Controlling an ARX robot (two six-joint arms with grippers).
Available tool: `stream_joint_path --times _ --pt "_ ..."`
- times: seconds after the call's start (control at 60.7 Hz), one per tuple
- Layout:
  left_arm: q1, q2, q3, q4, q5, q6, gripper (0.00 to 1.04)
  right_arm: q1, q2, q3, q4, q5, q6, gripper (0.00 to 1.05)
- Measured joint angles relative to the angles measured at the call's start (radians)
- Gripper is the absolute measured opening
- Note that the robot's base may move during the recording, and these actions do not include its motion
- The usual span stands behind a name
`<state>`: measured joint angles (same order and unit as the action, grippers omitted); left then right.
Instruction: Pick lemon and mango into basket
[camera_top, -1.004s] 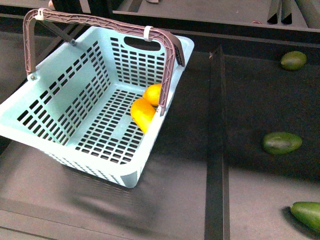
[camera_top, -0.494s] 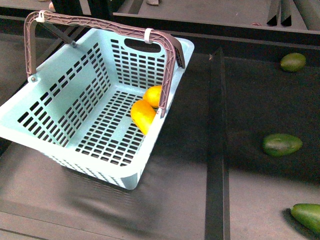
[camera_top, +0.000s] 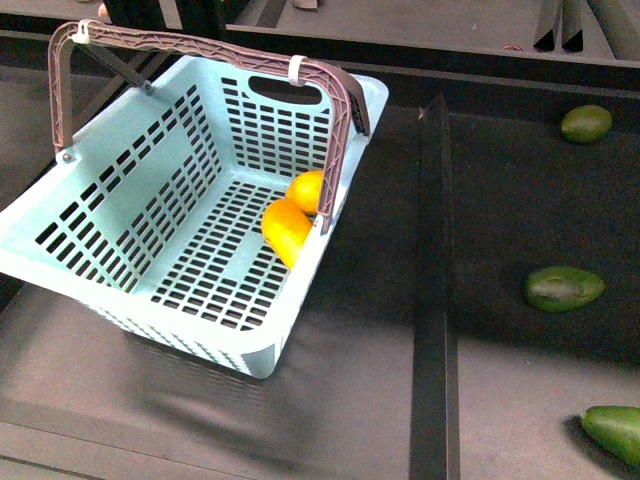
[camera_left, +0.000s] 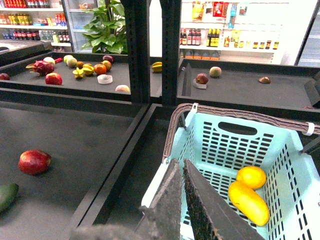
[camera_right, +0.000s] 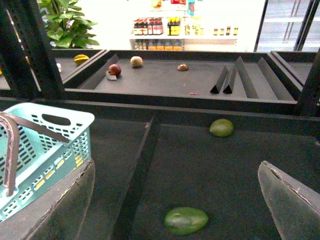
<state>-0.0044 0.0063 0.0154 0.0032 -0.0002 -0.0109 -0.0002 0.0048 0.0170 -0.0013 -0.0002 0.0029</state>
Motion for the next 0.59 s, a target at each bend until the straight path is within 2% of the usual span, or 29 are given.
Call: stream_joint_path --times 0.379,0.593 --pt "0.0 0.0 0.0 0.0 0.0 -0.001 0.04 0.0 0.0 0.0 0.0 0.0 0.0 0.96" --pt "0.0 0.0 0.0 0.0 0.0 0.0 0.49 0.0 0.0 0.0 0.0 0.0 0.0 0.96"
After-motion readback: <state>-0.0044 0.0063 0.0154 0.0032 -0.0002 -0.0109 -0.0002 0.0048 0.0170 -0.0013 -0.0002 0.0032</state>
